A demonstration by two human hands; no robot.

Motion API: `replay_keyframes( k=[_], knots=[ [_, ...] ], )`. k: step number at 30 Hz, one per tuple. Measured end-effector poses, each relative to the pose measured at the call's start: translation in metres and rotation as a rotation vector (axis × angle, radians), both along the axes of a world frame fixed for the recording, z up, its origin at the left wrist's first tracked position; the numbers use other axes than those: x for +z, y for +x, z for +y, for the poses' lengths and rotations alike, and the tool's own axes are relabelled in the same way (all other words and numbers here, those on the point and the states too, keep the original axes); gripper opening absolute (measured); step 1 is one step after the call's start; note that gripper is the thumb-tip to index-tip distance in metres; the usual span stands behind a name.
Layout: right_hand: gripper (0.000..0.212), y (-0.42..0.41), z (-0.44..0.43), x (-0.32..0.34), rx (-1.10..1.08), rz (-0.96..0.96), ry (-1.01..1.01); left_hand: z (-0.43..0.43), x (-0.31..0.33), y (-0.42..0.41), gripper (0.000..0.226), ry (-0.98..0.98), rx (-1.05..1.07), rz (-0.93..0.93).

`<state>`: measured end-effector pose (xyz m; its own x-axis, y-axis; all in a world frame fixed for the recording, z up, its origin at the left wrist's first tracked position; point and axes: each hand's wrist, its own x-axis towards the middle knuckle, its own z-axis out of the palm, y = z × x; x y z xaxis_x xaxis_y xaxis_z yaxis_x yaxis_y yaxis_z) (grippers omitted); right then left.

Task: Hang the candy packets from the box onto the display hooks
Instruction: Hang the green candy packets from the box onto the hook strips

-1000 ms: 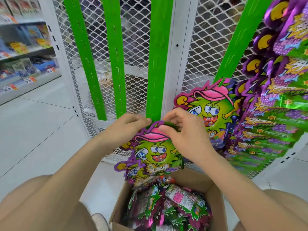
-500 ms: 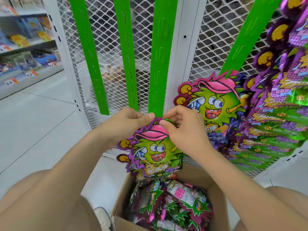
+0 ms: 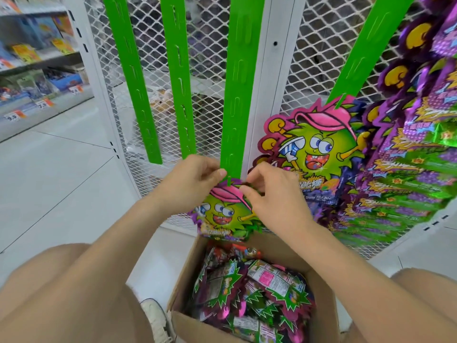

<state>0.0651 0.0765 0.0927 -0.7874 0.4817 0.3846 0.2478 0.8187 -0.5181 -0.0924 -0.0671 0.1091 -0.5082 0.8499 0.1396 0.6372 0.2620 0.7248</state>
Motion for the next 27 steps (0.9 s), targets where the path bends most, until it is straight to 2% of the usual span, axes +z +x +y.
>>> replay_keyframes(
  k=[1,2,4,6,8,10,12,17,20,23,25,27],
  knots=[
    [0.013,0.003,-0.002,-0.001,0.003,0.035,0.075,0.001,-0.008,0.0,0.019,0.015,0.022,0.124],
    [0.01,0.005,-0.003,-0.001,0.013,0.072,0.131,0.001,-0.016,0.003,0.016,0.006,0.081,0.256],
    [0.009,0.009,-0.005,-0.006,0.069,0.089,0.177,-0.002,-0.034,0.014,0.036,0.035,0.32,0.473],
    [0.007,0.012,-0.004,-0.013,0.148,-0.085,0.127,-0.006,-0.048,0.028,0.032,0.058,0.481,0.555],
    [0.005,0.015,-0.003,-0.027,0.238,-0.391,0.022,-0.009,-0.074,0.041,0.022,-0.16,0.412,0.452],
    [0.005,0.02,-0.004,-0.044,0.321,-0.669,0.008,-0.011,-0.104,0.054,0.013,-0.497,0.3,0.287],
    [0.009,0.025,-0.005,-0.061,0.376,-0.812,0.06,-0.015,-0.137,0.065,0.021,-0.689,0.207,0.243],
    [0.017,0.04,-0.004,-0.089,0.411,-1.031,0.095,-0.025,-0.194,0.075,0.026,-0.902,0.117,0.268],
    [0.02,0.047,-0.004,-0.095,0.427,-1.077,0.09,-0.023,-0.197,0.068,0.021,-0.898,0.106,0.226],
    [0.018,0.05,-0.001,-0.095,0.393,-1.027,0.095,-0.012,-0.177,0.055,0.006,-0.842,0.08,0.125],
    [0.015,0.048,0.004,-0.095,0.354,-0.974,0.078,-0.007,-0.16,0.048,0.02,-0.761,0.053,-0.004],
    [0.014,0.047,0.006,-0.095,0.31,-0.89,-0.027,-0.005,-0.134,0.049,0.016,-0.64,0.087,-0.217]
  ],
)
